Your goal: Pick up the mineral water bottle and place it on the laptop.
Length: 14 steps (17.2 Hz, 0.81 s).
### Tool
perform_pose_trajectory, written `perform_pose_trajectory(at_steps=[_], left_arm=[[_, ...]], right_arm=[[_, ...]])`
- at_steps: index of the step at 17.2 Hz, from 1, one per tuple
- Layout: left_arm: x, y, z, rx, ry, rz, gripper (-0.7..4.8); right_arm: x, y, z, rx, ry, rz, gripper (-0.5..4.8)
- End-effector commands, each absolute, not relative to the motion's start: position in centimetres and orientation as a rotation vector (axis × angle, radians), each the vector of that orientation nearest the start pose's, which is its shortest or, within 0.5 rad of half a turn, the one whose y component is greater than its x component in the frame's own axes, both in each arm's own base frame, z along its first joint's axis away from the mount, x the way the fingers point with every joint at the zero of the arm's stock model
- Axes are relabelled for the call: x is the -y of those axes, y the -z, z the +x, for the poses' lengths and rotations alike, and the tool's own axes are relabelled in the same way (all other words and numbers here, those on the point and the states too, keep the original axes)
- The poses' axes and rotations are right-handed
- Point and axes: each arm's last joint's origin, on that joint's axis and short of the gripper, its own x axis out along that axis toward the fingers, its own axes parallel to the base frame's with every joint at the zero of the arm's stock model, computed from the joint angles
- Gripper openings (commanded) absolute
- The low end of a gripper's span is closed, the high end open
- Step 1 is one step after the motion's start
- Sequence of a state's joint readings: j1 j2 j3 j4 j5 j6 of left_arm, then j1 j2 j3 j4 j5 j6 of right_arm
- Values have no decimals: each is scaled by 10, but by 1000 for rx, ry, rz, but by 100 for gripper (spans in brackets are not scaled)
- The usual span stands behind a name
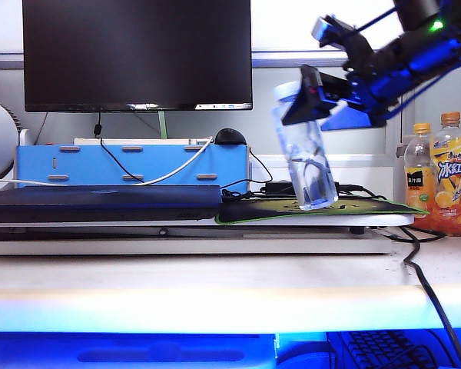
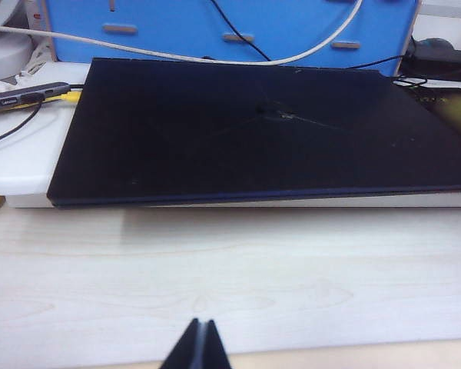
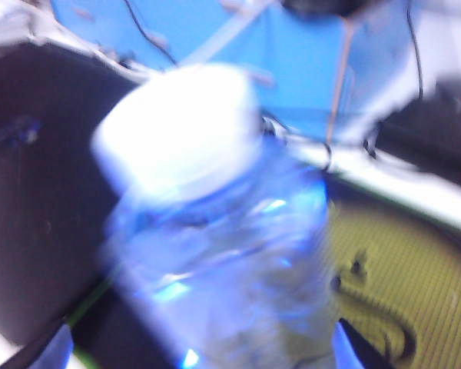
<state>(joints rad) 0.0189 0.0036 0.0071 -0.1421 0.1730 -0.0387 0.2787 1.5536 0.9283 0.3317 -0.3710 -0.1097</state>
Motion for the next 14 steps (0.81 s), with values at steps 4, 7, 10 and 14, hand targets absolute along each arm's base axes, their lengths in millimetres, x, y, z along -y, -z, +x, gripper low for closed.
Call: perform_pose_trajectory(at_steps=[4,7,10,14], left_arm=[[3,-152,96,-145,157,-52,-2],[3,-152,96,-145,157,-51,-2],[3,-152,96,-145,157,-51,-2],[3,-152,96,-145,157,-51,-2]], right_arm=[[-109,-235,345,-324,-528,-152,479],[-128,-233,349,-364,-606,-168,479],[-135,-237,346,-506,-729,-101,479],[-156,-241,333,-666,-914,112,479]])
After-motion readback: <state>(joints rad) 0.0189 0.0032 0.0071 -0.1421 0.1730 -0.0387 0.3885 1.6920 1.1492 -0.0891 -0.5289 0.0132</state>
